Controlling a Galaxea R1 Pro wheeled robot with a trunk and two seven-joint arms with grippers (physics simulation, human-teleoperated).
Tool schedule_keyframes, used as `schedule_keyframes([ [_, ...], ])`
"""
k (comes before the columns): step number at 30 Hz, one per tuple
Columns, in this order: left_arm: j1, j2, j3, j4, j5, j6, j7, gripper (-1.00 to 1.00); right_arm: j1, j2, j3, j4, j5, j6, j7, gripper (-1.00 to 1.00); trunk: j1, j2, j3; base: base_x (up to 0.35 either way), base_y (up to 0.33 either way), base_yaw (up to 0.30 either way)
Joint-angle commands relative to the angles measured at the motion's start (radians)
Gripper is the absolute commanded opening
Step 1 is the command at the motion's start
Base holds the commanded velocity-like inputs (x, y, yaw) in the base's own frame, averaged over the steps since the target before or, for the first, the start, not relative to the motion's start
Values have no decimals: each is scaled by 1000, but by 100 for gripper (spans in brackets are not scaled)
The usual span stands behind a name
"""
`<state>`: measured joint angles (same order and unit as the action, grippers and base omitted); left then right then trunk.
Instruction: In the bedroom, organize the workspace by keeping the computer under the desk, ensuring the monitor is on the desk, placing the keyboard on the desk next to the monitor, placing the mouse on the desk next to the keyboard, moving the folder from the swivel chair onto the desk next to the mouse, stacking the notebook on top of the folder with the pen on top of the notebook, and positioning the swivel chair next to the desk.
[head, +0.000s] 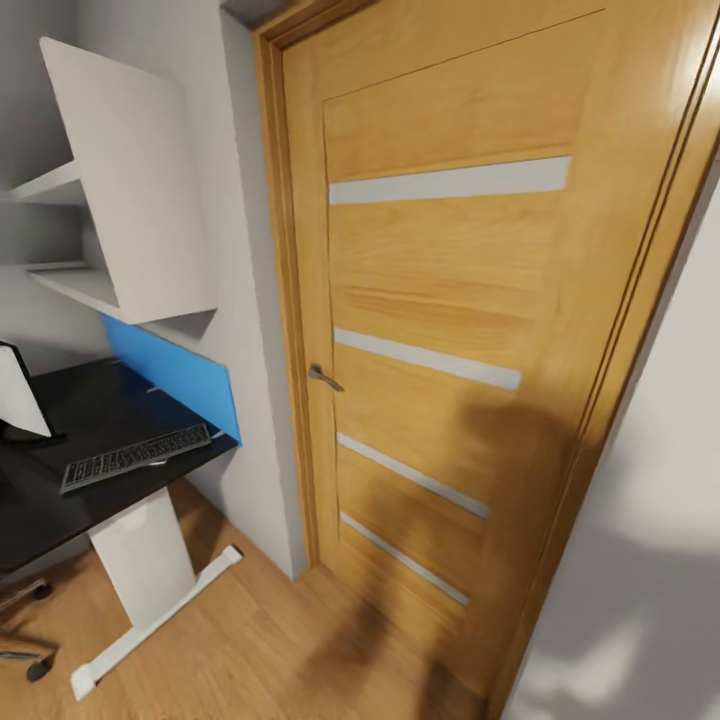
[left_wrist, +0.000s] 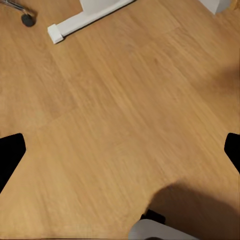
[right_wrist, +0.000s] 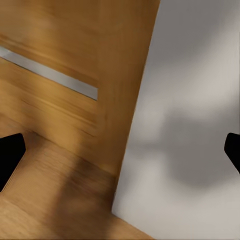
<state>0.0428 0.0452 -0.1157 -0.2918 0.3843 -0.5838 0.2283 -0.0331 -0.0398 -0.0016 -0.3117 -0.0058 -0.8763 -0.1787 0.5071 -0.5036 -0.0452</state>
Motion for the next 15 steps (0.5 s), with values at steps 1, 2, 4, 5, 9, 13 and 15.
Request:
schedule_keyframes([
  [1,0,1,-9,-2,3,-1,8,100,-1,0,0,0,0,-3,-1,100,-3,6,1,0,0,289],
  [2,0,1,-9,-2,3,-1,8,100,-1,0,0,0,0,-3,-1,100,-7,13,5,0,0,289],
  [4,0,1,-9,-3,3,-1,9,100,-1,0,0,0,-1,-3,-1,100,-15,27,11,0,0,289],
  [5,0,1,-9,-3,3,-1,9,100,-1,0,0,0,-1,-3,-1,100,-19,34,14,0,0,290],
  [9,0,1,-9,-3,3,-1,8,100,-1,0,0,-1,-2,-3,-1,100,-34,62,27,0,0,291],
  [13,0,1,-8,-2,4,-1,8,100,-1,0,0,-1,-2,-3,-1,100,-38,69,30,0,0,292],
  [15,0,2,-7,-1,4,-1,8,100,-1,0,0,-1,-2,-3,-1,100,-38,69,30,0,0,292],
])
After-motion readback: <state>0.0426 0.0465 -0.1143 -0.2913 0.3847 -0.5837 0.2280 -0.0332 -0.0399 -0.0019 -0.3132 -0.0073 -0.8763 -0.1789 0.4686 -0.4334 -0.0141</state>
